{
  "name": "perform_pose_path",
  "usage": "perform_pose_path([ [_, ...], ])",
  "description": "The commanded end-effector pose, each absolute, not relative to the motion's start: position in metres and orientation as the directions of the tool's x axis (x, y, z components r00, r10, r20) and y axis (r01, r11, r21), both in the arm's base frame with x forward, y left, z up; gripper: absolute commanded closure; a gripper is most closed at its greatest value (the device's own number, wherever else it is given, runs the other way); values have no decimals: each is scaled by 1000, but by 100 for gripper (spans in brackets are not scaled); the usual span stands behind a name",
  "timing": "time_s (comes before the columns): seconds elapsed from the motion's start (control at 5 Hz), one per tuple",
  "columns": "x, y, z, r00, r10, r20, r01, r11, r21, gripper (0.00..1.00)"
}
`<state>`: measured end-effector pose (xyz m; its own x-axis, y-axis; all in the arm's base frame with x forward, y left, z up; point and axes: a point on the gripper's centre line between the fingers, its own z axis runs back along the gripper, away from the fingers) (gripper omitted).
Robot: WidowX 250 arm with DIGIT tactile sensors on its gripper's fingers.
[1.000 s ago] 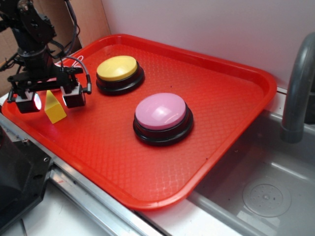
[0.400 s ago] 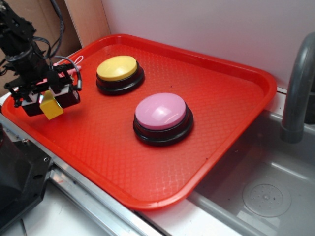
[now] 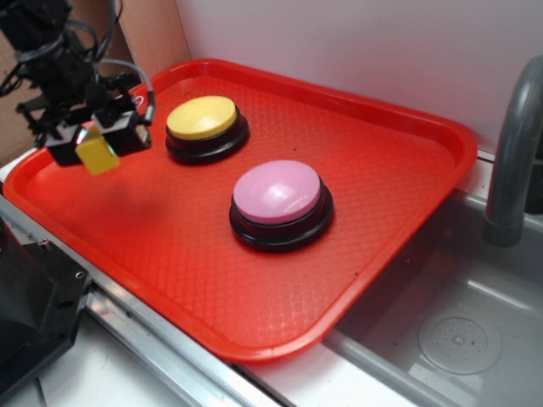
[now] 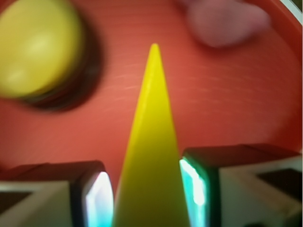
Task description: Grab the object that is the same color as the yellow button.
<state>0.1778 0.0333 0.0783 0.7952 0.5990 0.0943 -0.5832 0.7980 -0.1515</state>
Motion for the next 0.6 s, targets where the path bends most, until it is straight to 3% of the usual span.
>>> perform_pose_path([
  [0.0,175,-31,133,942,306,139,-271,936,-227,100],
  [0.2,164,-44,132,950,279,141,-243,943,-228,100],
  [0.4,162,-24,128,934,351,67,-333,924,-188,100],
])
